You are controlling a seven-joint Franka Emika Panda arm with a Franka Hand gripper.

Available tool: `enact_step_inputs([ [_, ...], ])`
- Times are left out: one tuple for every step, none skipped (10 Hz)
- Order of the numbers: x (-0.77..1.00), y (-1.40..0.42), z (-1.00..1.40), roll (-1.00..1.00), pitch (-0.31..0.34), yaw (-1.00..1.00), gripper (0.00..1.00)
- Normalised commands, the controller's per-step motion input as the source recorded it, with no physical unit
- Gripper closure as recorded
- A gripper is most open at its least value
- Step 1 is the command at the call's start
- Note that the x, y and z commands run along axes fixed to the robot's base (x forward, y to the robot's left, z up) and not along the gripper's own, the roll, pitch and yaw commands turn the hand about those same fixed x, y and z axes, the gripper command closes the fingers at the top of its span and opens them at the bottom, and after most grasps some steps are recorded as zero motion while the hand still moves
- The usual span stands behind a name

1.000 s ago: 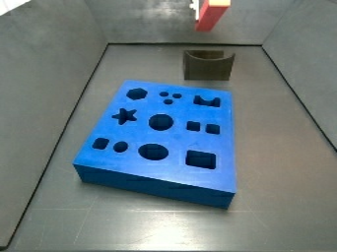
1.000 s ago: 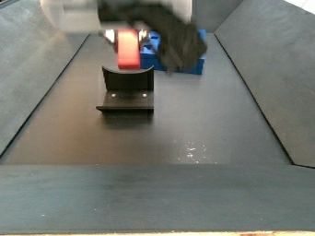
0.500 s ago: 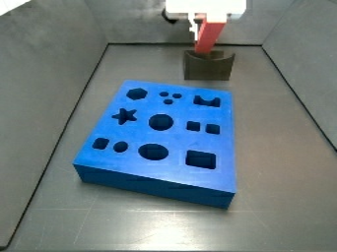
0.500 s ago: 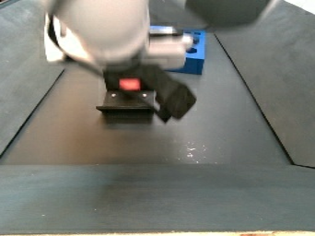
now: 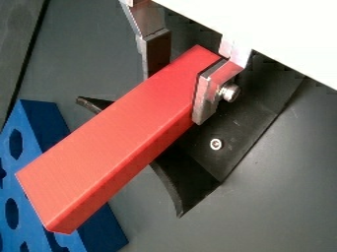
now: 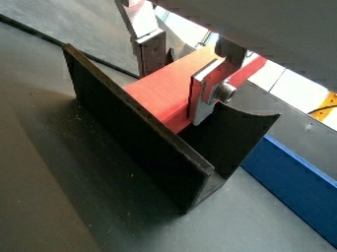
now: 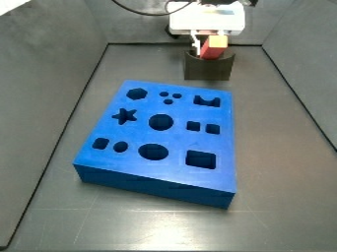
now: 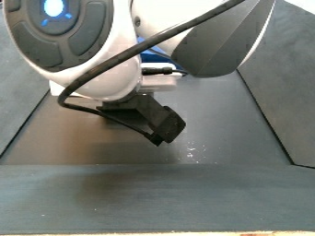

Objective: Pick up the rectangle object. Move up. Place the rectangle object on the fixture. Regrasp the rectangle object. Move to above the board. Insert the rectangle object.
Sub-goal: Place the rectangle object on the fixture, then regrasp the rectangle object.

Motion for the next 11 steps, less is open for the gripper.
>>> enact_step_inputs([
  [0.0, 0.0, 0.0, 0.0, 0.0, 0.0, 0.0],
  [0.0, 0.0, 1.0, -0.01, 0.031, -0.02, 0.0],
  [-0.01, 0.0, 1.0, 0.0, 0.042, -0.01, 0.0],
  [-0.02, 0.0, 1.0, 0.01, 0.047, -0.01, 0.0],
  [-0.03, 0.0, 1.0, 0.04, 0.054, -0.01, 0.0],
  [-0.04, 0.0, 1.0, 0.05, 0.058, -0.01, 0.0],
  [-0.04, 0.0, 0.92, 0.05, 0.061, -0.02, 0.0],
  [-0.04, 0.0, 0.81, 0.05, 0.059, -0.02, 0.0],
  [-0.04, -0.01, 0.6, 0.05, 0.054, -0.03, 0.0],
  [-0.04, 0.0, 0.44, 0.05, 0.054, -0.03, 0.0],
  [-0.04, 0.0, 0.27, 0.05, 0.051, -0.03, 0.0],
])
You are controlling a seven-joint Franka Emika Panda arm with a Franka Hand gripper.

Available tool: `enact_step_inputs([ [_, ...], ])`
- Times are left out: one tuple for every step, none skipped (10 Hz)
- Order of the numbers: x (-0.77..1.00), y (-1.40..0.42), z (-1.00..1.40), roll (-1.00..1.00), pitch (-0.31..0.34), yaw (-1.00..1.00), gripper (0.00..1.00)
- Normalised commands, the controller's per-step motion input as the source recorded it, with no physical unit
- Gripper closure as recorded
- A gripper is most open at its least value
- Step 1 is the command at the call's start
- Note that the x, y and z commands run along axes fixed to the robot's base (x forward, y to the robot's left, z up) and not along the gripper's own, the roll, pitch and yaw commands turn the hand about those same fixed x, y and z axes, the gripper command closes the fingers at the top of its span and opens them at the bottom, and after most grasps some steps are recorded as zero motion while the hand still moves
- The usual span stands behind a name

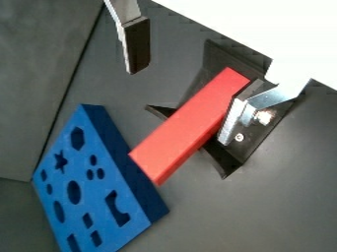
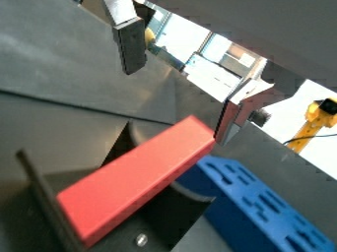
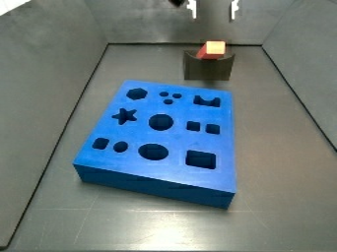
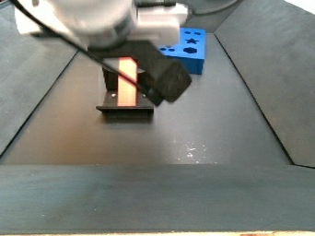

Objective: Pick up the rectangle object. Move up. Place the rectangle object on the fixture. Regrasp the rectangle object. Move to above the board. Insert the rectangle object.
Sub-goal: Regrasp the rectangle object.

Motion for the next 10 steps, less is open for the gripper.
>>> enact_step_inputs([
  [0.0, -1.0, 0.82, 1.0, 0.083, 0.02, 0.0],
  [0.01, -1.0, 0.77, 1.0, 0.081, 0.02, 0.0],
  [-0.01, -1.0, 0.76, 1.0, 0.073, 0.02, 0.0],
  [-0.04, -1.0, 0.72, 1.0, 0.065, 0.02, 0.0],
  [-0.06, -1.0, 0.63, 1.0, 0.056, 0.01, 0.0],
  [-0.07, -1.0, 0.55, 1.0, 0.051, 0.01, 0.0],
  [-0.08, -1.0, 0.44, 1.0, 0.047, 0.01, 0.0],
  [-0.08, -0.99, 0.32, 1.0, 0.04, 0.01, 0.0],
  [-0.08, -0.82, 0.23, 1.0, 0.036, 0.01, 0.0],
  [-0.08, -0.69, 0.17, 1.0, 0.032, 0.01, 0.0],
])
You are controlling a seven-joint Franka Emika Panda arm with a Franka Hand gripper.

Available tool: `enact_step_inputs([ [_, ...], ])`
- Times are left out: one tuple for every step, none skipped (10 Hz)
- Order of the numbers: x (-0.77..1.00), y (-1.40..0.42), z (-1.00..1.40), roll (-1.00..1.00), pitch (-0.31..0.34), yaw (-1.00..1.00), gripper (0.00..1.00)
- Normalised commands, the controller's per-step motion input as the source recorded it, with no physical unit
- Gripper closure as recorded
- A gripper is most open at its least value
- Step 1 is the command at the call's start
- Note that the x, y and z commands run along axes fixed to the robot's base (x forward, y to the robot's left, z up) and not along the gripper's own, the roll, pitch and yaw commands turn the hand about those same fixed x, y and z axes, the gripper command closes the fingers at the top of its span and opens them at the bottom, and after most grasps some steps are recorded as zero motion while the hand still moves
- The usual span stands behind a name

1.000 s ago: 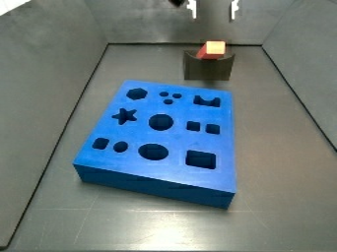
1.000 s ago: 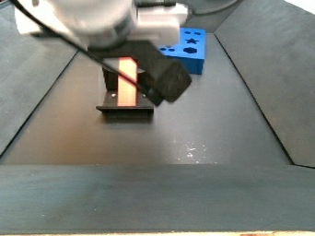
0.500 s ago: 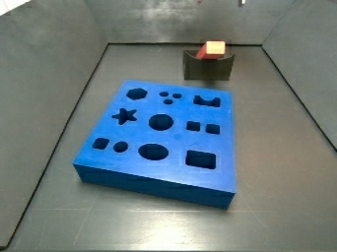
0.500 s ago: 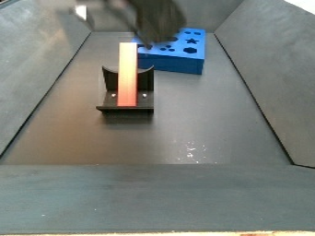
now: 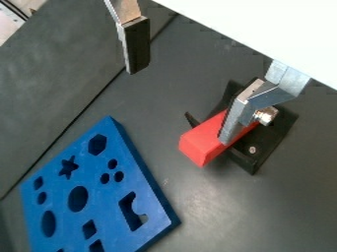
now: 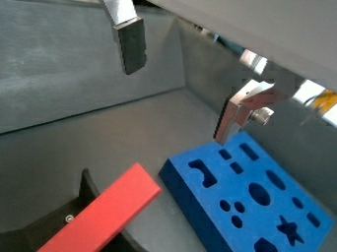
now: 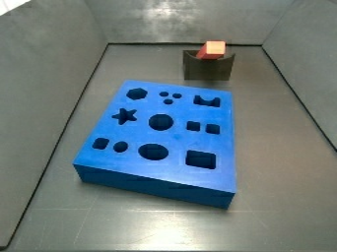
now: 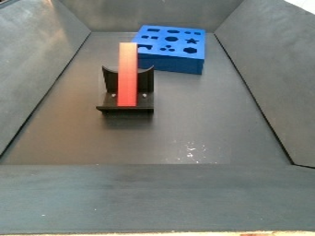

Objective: Pick up the rectangle object. Move up. Place the rectangle object on the fixture. Regrasp the rectangle object. Move to above the board. Insert the rectangle object.
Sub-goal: Regrasp the rectangle object.

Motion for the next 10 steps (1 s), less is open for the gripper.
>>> enact_step_inputs([
  [-0.07, -0.45, 0.08, 1.0, 0.024, 0.01, 0.0],
  [-0.06, -0.26, 0.05, 1.0, 0.018, 0.01, 0.0],
  [-0.06, -0.03, 0.03, 1.0, 0.01, 0.02, 0.0],
  [-0.05, -0.01, 0.02, 1.0, 0.007, 0.02, 0.0],
  [-0.03, -0.03, 0.02, 1.0, 0.001, 0.02, 0.0],
  [-0.02, -0.03, 0.01, 1.0, -0.003, 0.02, 0.0],
  [-0.01, -0.03, 0.01, 1.0, -0.006, 0.02, 0.0],
  [-0.01, -0.02, 0.01, 1.0, -0.005, 0.02, 0.0],
  [-0.01, -0.02, 0.01, 1.0, 0.002, 0.02, 0.0],
  [0.0, -0.02, 0.01, 1.0, 0.007, 0.02, 0.0],
])
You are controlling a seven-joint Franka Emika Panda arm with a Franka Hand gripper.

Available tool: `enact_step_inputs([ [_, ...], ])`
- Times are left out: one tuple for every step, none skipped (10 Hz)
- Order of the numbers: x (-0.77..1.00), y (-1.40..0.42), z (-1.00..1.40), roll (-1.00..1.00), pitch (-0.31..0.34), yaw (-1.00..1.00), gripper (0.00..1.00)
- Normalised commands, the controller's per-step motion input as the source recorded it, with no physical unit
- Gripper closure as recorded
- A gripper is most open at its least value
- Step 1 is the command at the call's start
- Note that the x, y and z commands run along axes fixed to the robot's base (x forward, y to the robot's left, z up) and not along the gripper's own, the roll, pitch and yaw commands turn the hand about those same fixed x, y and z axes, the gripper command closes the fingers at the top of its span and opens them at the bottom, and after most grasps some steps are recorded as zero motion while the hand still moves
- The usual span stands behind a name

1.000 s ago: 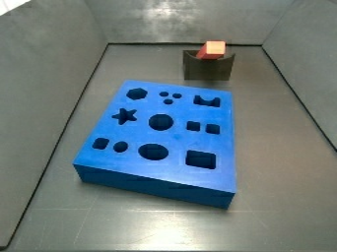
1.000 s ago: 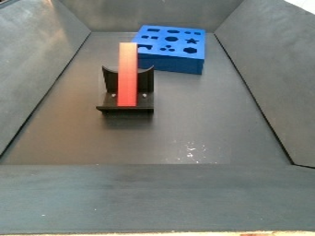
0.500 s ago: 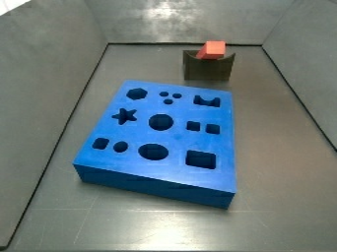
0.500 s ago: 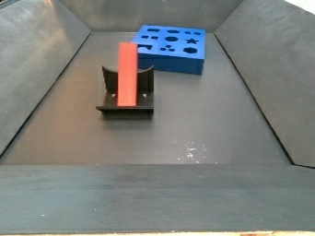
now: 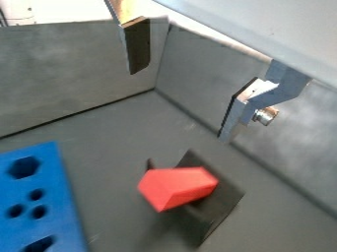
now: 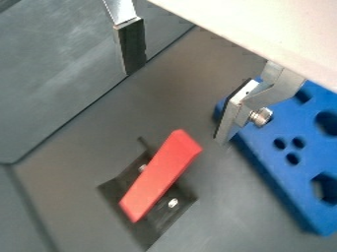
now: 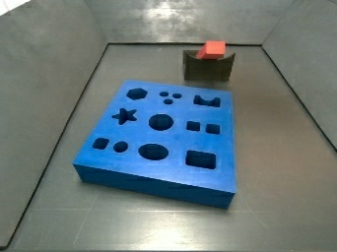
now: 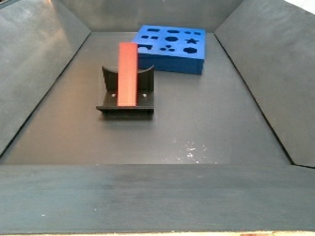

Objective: Pick up the rectangle object. Move up. Place the rectangle object on the fixture. Regrasp the rectangle object. Move to above the board. Insert the rectangle object.
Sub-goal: Regrasp the rectangle object.

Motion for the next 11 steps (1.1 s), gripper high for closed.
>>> enact_step_inputs([
  [0.01, -0.03, 0.0, 1.0, 0.014, 0.02, 0.0],
  [0.02, -0.03, 0.0, 1.0, 0.023, 0.03, 0.0],
  [0.04, -0.03, 0.01, 1.0, 0.034, 0.03, 0.0],
  [0.05, -0.03, 0.0, 1.0, 0.047, 0.03, 0.0],
  [0.07, -0.04, 0.0, 1.0, 0.074, 0.04, 0.0],
  [0.08, -0.04, 0.0, 1.0, 0.099, 0.05, 0.0],
  [0.08, -0.05, 0.0, 1.0, 0.129, 0.07, 0.0],
  [0.09, -0.05, 0.0, 0.99, 0.174, 0.1, 0.0],
  [0.1, -0.05, -0.01, 0.79, 0.173, 0.12, 0.0],
  [0.1, -0.06, 0.0, 0.6, 0.163, 0.15, 0.0],
  [0.1, -0.05, 0.0, 0.36, 0.139, 0.17, 0.0],
])
